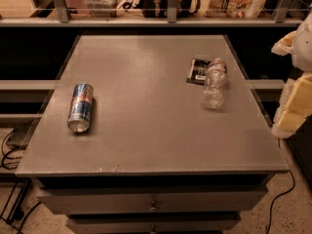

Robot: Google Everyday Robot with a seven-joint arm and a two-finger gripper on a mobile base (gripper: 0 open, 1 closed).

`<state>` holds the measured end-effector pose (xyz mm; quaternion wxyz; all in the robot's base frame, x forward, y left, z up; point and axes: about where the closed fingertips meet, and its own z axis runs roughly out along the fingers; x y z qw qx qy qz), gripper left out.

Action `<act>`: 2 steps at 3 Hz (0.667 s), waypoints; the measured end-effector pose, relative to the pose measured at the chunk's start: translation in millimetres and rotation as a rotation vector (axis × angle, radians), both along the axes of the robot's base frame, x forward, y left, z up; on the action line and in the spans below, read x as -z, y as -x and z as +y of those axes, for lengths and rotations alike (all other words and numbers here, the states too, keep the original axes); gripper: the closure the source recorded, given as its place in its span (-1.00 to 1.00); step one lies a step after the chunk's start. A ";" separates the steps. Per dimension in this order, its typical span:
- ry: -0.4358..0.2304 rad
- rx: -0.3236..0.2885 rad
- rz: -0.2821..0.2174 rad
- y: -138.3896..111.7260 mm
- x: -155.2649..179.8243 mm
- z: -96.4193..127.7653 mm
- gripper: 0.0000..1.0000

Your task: Place redbull can upright

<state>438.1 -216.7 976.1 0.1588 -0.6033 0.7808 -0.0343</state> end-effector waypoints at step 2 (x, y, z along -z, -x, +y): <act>-0.014 0.021 0.011 -3.6 2.2 1.3 -1.00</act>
Offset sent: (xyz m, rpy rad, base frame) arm 0.0076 0.0014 -0.0110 0.0300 0.0512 -0.0464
